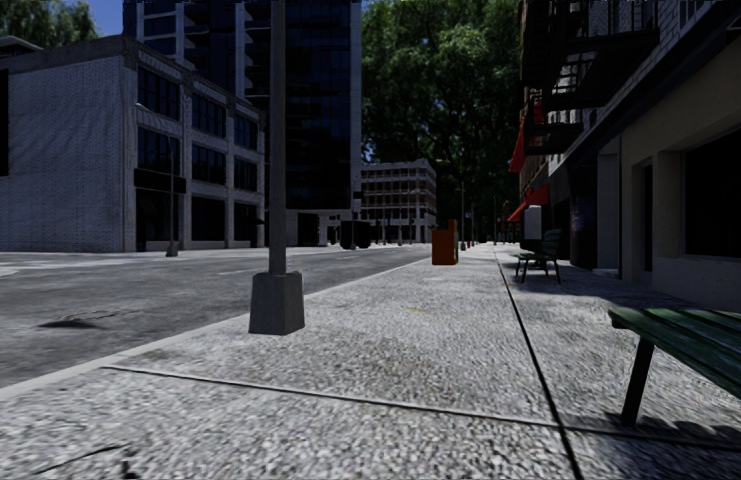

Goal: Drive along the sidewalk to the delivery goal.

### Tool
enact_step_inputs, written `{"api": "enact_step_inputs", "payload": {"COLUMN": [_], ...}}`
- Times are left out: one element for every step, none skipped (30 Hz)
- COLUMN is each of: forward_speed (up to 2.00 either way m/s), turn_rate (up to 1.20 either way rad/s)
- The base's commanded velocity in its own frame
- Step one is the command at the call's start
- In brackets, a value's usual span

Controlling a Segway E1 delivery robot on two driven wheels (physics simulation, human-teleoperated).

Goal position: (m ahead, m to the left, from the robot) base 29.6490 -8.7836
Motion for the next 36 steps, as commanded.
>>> {"api": "enact_step_inputs", "payload": {"forward_speed": [2.0, 2.0, 2.0, 2.0, 2.0, 2.0, 2.0, 2.0, 2.0, 2.0, 2.0, 2.0, 2.0, 2.0, 2.0, 2.0, 2.0, 2.0, 2.0, 2.0, 2.0, 2.0, 2.0, 2.0, 2.0, 2.0, 2.0, 2.0, 2.0, 2.0, 2.0, 2.0, 2.0, 2.0, 2.0, 2.0], "turn_rate": [-0.56, -0.56, -0.56, -0.56, -0.56, -0.56, -0.56, -0.56, -0.56, -0.56, -0.56, -0.56, -0.56, -0.54, -0.28, -0.07, -0.07, 0.0, 0.0, 0.0, 0.0, 0.0, 0.0, 0.0, 0.0, 0.0, 0.0, 0.0, 0.0, 0.0, 0.0, 0.0, 0.0, 0.0, 0.0, 0.0]}}
